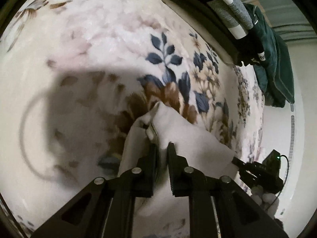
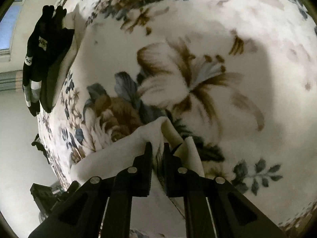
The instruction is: Fold small clothes
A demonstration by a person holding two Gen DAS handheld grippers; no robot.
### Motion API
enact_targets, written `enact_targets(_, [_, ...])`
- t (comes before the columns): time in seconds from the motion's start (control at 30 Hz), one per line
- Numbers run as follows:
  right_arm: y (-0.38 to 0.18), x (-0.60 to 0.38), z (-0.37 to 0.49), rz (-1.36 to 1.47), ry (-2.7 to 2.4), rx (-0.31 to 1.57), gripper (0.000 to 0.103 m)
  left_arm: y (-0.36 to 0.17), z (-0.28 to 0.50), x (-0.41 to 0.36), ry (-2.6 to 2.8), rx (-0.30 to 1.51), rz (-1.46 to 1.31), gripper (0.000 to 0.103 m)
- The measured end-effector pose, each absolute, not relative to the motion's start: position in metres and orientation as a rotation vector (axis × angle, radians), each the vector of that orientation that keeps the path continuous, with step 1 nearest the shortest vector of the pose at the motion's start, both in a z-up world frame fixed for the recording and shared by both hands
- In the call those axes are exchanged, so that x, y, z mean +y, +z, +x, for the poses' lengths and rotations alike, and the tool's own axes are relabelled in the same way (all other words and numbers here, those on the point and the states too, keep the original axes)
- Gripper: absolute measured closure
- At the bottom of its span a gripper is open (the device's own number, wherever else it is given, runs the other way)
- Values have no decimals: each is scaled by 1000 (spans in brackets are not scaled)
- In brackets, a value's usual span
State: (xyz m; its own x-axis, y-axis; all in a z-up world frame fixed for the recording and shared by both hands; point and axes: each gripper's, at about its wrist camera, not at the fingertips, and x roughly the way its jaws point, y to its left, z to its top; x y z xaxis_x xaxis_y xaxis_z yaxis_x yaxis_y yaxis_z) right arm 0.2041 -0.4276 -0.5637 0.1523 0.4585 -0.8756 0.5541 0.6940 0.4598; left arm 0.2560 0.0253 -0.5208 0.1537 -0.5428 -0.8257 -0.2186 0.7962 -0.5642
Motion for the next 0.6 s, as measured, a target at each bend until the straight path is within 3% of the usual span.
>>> enact_targets(0.07, [-558,-430,202,898,-57,1482,70,-511,251,30,-255,1410,-657,73])
enact_targets(0.13, [-551,-437,194,905,-45,1474,38,-502,245,40,-256,1383,-644,56])
enact_targets(0.2, [-550,-443,182,929,-25,1475,35,-504,241,48,-260,1374,-644,39])
enact_targets(0.3, [-564,-450,163,975,34,1509,29,-530,235,62,-273,1399,-706,37])
enact_targets(0.6, [-624,-437,137,1222,321,1509,27,-571,218,60,-467,1351,-1109,37])
